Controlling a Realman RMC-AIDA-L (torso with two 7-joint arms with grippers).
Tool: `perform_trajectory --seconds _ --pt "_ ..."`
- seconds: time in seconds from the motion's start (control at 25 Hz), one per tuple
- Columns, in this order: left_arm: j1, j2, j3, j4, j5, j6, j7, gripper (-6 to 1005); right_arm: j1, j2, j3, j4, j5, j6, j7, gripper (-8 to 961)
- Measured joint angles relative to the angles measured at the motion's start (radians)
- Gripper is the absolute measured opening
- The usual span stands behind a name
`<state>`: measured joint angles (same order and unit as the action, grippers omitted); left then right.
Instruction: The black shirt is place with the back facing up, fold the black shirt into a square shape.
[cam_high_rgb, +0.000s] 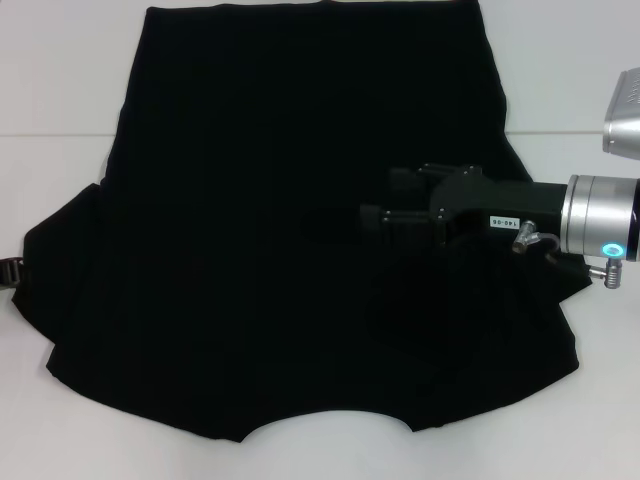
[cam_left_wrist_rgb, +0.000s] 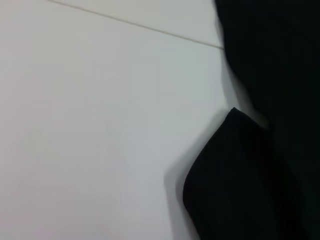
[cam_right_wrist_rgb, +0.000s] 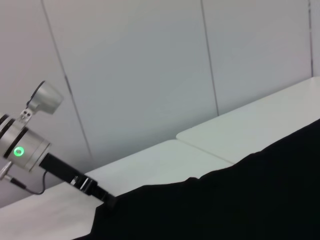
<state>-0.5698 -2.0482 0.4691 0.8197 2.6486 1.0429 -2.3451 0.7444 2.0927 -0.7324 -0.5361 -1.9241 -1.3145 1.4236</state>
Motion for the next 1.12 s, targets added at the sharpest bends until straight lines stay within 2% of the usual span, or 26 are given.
perform_trajectory --seconds 0.32,1.12 --pt "0.013 0.000 -0.057 0.009 -0.006 0.001 0.015 -1 -0.005 -0.002 -0.003 0.009 0.027 0.005 -0.014 838" --pt "0.035 0.007 -0.110 0.043 -0.014 0.019 0.027 -2 -0.004 -0.002 0.002 0.010 0.027 0.008 -0.021 837"
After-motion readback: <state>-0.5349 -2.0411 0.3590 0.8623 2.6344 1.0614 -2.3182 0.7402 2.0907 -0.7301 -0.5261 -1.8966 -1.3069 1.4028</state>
